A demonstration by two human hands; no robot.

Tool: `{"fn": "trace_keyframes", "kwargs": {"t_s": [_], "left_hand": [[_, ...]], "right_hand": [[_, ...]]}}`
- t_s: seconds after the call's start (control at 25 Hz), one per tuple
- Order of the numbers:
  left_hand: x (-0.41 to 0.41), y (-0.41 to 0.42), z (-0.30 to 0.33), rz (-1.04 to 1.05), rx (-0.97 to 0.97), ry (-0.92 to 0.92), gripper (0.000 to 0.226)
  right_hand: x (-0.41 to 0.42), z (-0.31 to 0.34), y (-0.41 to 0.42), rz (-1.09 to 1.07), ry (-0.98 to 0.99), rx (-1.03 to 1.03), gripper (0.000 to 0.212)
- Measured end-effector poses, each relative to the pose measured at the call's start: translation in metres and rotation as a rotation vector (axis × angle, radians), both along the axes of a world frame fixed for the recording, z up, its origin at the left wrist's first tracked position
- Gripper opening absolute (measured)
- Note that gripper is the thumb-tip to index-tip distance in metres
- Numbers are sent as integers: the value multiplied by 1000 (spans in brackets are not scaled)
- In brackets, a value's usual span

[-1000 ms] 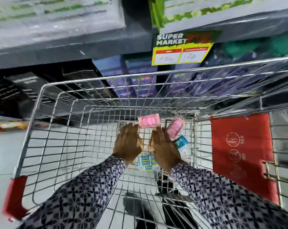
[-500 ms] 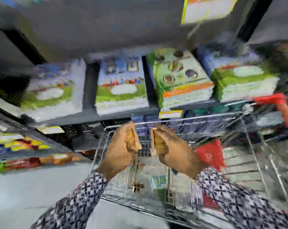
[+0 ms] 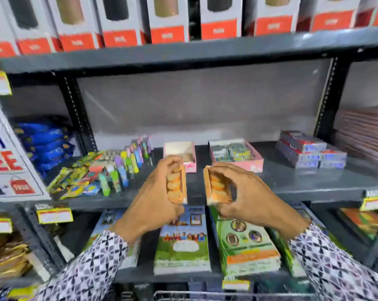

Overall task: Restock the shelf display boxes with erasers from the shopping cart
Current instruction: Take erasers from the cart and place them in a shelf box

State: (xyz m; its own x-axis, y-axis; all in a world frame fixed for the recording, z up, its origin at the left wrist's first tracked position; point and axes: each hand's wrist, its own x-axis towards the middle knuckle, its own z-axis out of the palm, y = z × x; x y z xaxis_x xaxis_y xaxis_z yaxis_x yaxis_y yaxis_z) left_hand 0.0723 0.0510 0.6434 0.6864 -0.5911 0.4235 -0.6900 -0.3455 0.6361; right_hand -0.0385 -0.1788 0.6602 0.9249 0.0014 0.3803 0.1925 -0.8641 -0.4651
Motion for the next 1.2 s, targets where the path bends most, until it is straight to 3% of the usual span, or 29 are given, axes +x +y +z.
{"fn": "trace_keyframes", "kwargs": {"t_s": [0.16,0.32,0.48,0.6,0.68,0.8,1.04,1.2], "left_hand": [[83,-24,35,35,132,90,107],[155,-59,42,47,298,132,97],[197,-66,20,42,358,162,90],[195,-41,-9,71,302,64,77],[185,-30,-22,140,283,-124,60],[181,-34,-22,162,265,-314,44],[193,-47,-6,145,316,-347,28],[195,-44,-6,173,367,-327,39]], "right_hand": [[84,31,-13,18,104,-106,89],[168,41,-18,46,218,-123,57],[212,21,-26,105,315,-150,43],[208,-7,-29,137,183,-143,38],[201,-20,-29,70,39,-172,42],[203,-20,-22,-11,-13,-165,42],[225,-7,-11,-131,25,-176,40],[228,-4,-8,-180,-40,-168,37]]}}
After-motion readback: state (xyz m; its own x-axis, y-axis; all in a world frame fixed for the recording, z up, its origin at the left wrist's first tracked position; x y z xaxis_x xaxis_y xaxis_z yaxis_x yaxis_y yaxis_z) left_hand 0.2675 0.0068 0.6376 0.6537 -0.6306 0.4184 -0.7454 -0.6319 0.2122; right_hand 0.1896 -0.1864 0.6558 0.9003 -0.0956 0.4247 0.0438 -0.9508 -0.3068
